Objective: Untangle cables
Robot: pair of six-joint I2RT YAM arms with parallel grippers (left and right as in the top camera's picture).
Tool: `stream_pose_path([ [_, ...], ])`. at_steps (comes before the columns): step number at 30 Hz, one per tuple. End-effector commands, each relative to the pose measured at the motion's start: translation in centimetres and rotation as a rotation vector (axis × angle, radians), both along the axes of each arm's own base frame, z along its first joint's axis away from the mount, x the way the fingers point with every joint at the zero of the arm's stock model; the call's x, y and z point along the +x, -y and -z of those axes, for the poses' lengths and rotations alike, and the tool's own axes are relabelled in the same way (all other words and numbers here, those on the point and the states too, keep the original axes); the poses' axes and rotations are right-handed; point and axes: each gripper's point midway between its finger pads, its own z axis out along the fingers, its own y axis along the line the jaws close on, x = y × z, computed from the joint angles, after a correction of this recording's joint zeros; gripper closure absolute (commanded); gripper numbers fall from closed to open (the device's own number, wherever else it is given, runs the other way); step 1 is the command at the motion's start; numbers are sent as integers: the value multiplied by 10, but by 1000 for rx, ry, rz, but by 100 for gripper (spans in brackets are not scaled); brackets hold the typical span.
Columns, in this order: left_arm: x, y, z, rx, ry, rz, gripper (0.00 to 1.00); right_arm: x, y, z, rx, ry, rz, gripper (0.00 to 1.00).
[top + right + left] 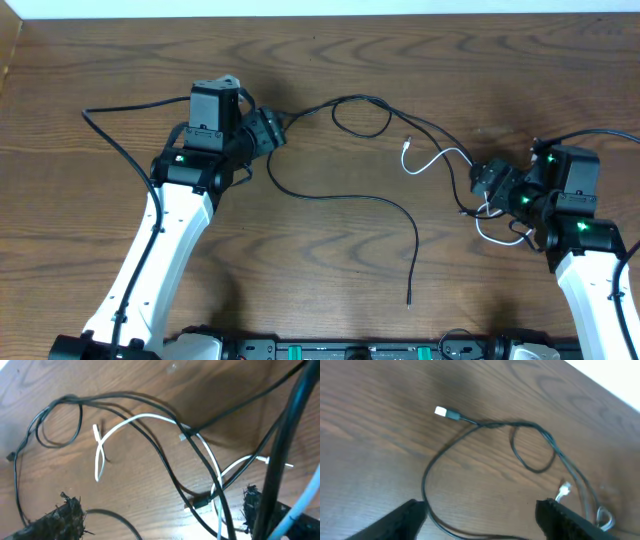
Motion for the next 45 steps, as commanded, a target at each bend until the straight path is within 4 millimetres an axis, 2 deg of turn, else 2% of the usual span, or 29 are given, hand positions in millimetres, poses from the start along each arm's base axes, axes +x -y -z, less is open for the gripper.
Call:
stream_pose_path([
  [1, -3, 9, -2, -35, -9, 50, 4, 2, -3, -31, -3, 67, -30, 1],
  [5, -6, 9, 1, -34, -25, 51, 4, -8, 2, -92, -26, 107, 4, 1],
  [7, -8, 9, 2, -47, -42, 33, 4, -20, 14, -111, -56, 64, 84, 1],
  [9, -10, 13, 2, -73, -53, 37, 4, -27, 15, -124, -63, 45, 85, 1],
  [11, -12, 18, 1, -95, -57, 58, 4, -35, 9, -135, -56, 22, 47, 1],
  [13, -11, 16, 1, -89, -56, 53, 3, -38, -19, -143, 16, 41, -115, 1],
  [14, -11, 16, 1, -90, -55, 53, 4, -38, -28, -140, 42, 34, -165, 1],
  [17, -12, 16, 1, -90, -56, 53, 4, -33, -28, -120, -8, -43, -186, 1],
  [21, -12, 16, 1, -89, -56, 53, 3, -12, -40, -97, -69, -86, -310, 1],
  [22, -11, 16, 1, -90, -56, 53, 4, -4, -38, -89, -102, -103, -303, 1],
  [24, -12, 16, 1, -89, -56, 53, 3, 15, -22, -60, -150, -200, -157, 4],
  [27, -12, 16, 1, -90, -56, 53, 4, 28, -25, -31, -91, -290, -77, 16],
  [31, -11, 16, 1, -89, -56, 54, 3, 54, -30, -8, -164, -266, -200, 14],
  [34, -11, 16, 1, -90, -56, 53, 3, 53, -32, 1, -178, -294, -222, 18],
  [36, -11, 16, 1, -90, -56, 53, 3, 52, -32, -6, -162, -294, -193, 21],
  [37, -11, 16, 1, -90, -56, 53, 3, 49, -31, -19, -142, -300, -154, 5],
  [38, -11, 16, 1, -90, -56, 53, 3, 46, -30, -29, -135, -308, -125, 1],
  [40, -11, 16, 1, -90, -56, 53, 3, 30, -16, -58, -149, -332, -1, 1],
  [41, -11, 16, 1, -89, -56, 53, 3, 17, -4, -79, -176, -336, 88, 1],
  [43, -11, 16, 1, -90, -56, 53, 3, 0, 10, -93, -212, -337, 184, 1],
  [45, -11, 16, 1, -90, -56, 53, 3, -22, 26, -96, -250, -372, 294, 1],
])
